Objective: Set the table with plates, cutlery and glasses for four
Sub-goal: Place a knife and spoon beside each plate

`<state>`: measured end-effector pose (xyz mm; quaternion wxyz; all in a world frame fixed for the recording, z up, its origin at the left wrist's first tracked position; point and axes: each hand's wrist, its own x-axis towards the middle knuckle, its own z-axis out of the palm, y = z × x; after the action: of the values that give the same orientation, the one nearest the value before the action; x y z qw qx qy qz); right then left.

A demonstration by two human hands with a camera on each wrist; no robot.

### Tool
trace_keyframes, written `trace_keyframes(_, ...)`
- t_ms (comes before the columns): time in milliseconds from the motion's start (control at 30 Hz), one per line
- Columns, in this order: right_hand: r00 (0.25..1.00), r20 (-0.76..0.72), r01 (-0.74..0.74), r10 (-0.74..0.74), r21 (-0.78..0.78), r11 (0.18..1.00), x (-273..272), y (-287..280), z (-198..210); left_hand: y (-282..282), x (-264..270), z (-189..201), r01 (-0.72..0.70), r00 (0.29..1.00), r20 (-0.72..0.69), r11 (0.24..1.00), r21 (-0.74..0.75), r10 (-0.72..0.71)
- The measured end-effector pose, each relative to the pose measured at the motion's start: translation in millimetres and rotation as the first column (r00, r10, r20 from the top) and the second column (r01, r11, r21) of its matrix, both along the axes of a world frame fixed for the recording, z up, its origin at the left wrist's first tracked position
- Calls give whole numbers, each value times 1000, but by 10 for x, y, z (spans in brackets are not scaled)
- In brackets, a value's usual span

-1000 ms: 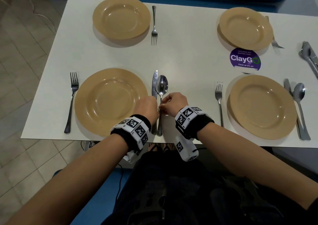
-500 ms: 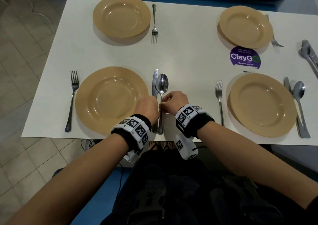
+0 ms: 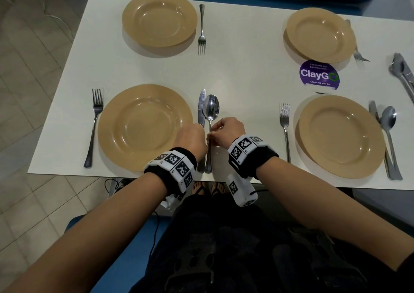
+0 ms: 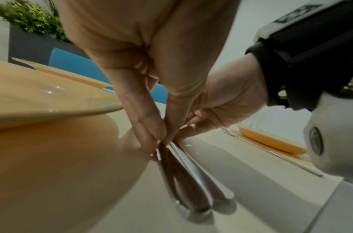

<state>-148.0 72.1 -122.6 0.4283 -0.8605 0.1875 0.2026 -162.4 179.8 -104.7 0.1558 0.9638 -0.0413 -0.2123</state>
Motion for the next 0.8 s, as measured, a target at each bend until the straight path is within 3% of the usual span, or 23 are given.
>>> trace_keyframes(167, 1000, 12, -15, 15, -10, 1000, 39, -50, -14, 8, 53, 23, -13, 1000, -10, 999, -34, 13)
trace_keyframes(300, 1000, 18, -16, 16, 19, 1000, 134, -175, 89, -2, 211, 151, -4, 1000, 22, 985, -171, 7)
trace_keyframes(467, 989, 144, -7, 28, -147, 989, 493, -687, 443, -325, 638, 385, -87, 994, 29, 920, -381, 106)
trace_keyframes(567, 981, 189, 83, -38, -232, 969, 693, -1318, 699, -857, 966, 505, -46, 999, 2, 902, -429, 52)
trace_keyframes(633, 966, 220, 202, -137, -313, 928, 802, -2067, 826, -1585, 1217, 601, 60, 998, 5, 894, -444, -64)
trace_keyframes(733, 957, 220, 259, -187, -368, 893, 830, -2610, 826, -2033, 1358, 606, 133, 991, 36, 875, -466, -132)
trace_keyframes(800, 949, 188, 311, -255, -405, 860, 823, -3260, 838, -2703, 1469, 550, 192, 980, 41, 865, -464, -196)
